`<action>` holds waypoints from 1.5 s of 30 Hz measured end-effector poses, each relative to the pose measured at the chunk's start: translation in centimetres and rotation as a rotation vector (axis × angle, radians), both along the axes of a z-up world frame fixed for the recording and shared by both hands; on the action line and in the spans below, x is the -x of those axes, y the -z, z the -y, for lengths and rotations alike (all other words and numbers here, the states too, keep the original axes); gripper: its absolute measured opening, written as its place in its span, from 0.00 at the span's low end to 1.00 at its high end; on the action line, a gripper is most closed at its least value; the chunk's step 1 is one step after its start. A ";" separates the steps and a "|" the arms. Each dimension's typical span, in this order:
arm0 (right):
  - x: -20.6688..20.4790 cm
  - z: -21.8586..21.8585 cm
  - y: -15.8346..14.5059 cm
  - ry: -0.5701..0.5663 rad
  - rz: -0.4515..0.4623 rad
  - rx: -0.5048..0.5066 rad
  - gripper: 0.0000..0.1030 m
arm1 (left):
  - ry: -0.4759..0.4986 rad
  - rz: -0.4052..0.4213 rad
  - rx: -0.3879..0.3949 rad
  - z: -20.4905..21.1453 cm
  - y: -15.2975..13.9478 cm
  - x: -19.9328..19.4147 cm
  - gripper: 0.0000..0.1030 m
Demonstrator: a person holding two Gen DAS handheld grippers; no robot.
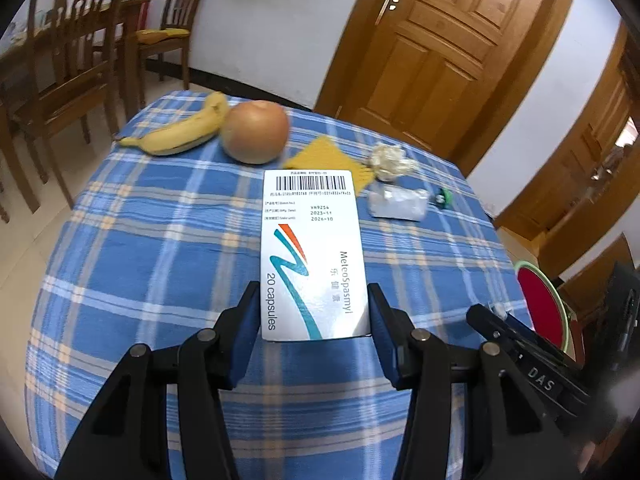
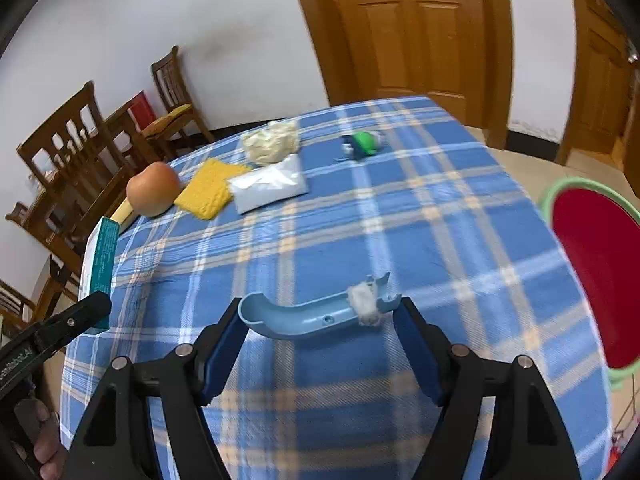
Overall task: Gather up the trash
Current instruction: 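Carry both items over the red bucket and open both tools to drop them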
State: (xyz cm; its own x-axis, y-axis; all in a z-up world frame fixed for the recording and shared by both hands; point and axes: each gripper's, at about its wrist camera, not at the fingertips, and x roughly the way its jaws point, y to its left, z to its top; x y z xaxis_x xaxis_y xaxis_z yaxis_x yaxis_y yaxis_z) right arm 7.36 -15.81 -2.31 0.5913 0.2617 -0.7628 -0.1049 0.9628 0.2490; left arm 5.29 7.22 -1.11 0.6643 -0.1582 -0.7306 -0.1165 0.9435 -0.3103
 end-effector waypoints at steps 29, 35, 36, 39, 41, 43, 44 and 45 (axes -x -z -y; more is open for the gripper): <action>6.4 18.1 -2.8 0.391 0.094 -0.052 0.74 | 0.398 -0.024 0.002 18.2 -2.2 -4.2 0.51; 6.7 21.5 -2.0 0.455 0.086 -0.061 0.74 | 0.477 -0.037 -0.022 22.9 -2.2 -5.1 0.51; 6.7 22.0 -1.8 0.463 0.084 -0.062 0.74 | 0.487 -0.039 -0.026 23.6 -2.1 -5.3 0.51; 6.6 23.0 -1.4 0.480 0.080 -0.068 0.74 | 0.513 -0.044 -0.044 25.5 -1.8 -5.6 0.51; 6.4 23.8 -0.9 0.491 0.073 -0.072 0.74 | 0.527 -0.051 -0.054 26.6 -1.6 -5.9 0.50; 6.2 24.3 -0.5 0.498 0.068 -0.079 0.74 | 0.538 -0.060 -0.059 27.7 -1.3 -6.3 0.51; 6.1 24.6 -0.2 0.502 0.065 -0.079 0.74 | 0.545 -0.065 -0.061 28.2 -1.1 -6.5 0.51; 5.9 24.9 0.0 0.504 0.061 -0.079 0.74 | 0.552 -0.069 -0.064 28.7 -0.9 -6.8 0.51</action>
State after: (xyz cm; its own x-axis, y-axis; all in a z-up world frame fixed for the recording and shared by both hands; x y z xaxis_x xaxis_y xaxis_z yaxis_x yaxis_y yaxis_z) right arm 1.41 -40.69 -2.32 0.7015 -0.0119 -0.7126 0.3513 0.8757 0.3313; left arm 12.06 -21.48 -0.21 0.4456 -0.4228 -0.7891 0.3818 0.8870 -0.2597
